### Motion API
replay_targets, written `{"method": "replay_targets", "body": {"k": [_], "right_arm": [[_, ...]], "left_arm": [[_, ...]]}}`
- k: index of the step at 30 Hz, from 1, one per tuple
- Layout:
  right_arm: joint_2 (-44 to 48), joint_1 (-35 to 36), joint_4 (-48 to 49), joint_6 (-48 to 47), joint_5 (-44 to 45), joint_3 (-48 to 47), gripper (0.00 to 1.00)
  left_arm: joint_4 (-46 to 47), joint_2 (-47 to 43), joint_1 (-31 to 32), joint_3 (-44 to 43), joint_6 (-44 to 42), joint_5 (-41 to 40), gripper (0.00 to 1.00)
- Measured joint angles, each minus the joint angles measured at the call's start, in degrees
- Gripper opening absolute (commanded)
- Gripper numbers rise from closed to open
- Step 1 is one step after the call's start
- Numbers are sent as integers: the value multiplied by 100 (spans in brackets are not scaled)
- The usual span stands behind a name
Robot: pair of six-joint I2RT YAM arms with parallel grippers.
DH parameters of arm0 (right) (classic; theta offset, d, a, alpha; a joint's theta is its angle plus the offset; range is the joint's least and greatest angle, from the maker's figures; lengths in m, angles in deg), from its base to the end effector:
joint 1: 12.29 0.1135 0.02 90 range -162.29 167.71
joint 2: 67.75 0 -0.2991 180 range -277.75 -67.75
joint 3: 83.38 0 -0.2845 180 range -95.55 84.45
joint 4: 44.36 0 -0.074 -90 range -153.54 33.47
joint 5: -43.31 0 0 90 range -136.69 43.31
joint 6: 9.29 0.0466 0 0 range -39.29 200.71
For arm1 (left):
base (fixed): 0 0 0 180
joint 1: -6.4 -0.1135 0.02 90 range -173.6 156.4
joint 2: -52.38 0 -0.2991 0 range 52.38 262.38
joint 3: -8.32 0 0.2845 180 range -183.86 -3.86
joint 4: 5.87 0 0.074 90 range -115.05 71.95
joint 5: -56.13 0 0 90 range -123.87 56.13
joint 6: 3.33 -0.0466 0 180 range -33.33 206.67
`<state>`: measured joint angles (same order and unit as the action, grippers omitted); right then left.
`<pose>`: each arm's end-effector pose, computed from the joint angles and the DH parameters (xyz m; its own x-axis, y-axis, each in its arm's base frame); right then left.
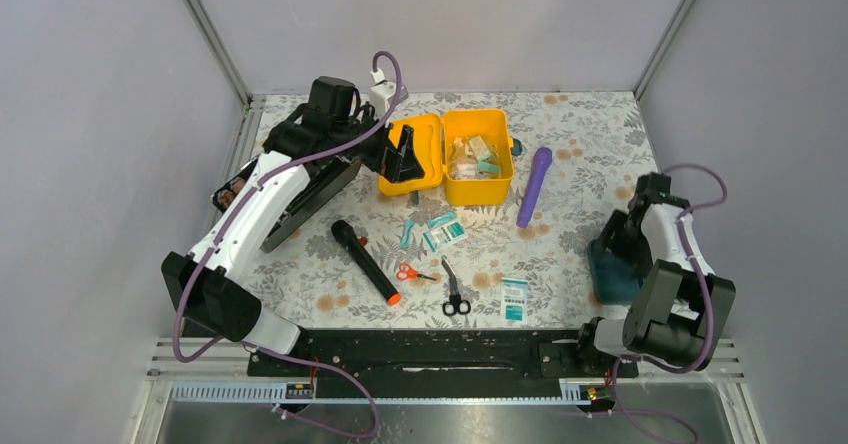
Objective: Organize the medicine kit
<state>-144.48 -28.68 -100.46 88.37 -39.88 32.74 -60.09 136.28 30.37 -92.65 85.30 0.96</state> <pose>0.2593 -0.0820 0.2291 -0.8446 0.3864 -0.3707 0.4375 0.8971 -0.0618 0.3087 -0.1664 0.4266 -0.5337 0.2588 -0.8051 0.7624 0.5591 -0.3258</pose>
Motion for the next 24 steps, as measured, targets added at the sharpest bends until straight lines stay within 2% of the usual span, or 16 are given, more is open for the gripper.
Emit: {"method": "replay_targets", "body": {"k": [2, 4, 13, 20, 22, 24], "right_arm": [[-13, -407, -195, 507, 9, 439, 73], [-11, -474, -280, 850, 13, 588, 69], [-315, -1040, 101, 2041, 376, 601, 64], [-761, -1161, 415, 2542, 411, 586, 37], [-879, -1167, 476, 2621, 407, 570, 26], [-957, -1178, 549, 2667, 396, 568, 10]], "left_arm": [[-9, 83, 2, -11, -2, -2, 99], [-35, 109, 4, -11, -15, 0, 99], [-238, 284, 7, -367, 9, -2, 97], [-293, 361, 11, -501, 44, -31, 96], [-315, 361, 11, -505, 44, -35, 96], [-339, 361, 11, -505, 44, -44, 96]]}}
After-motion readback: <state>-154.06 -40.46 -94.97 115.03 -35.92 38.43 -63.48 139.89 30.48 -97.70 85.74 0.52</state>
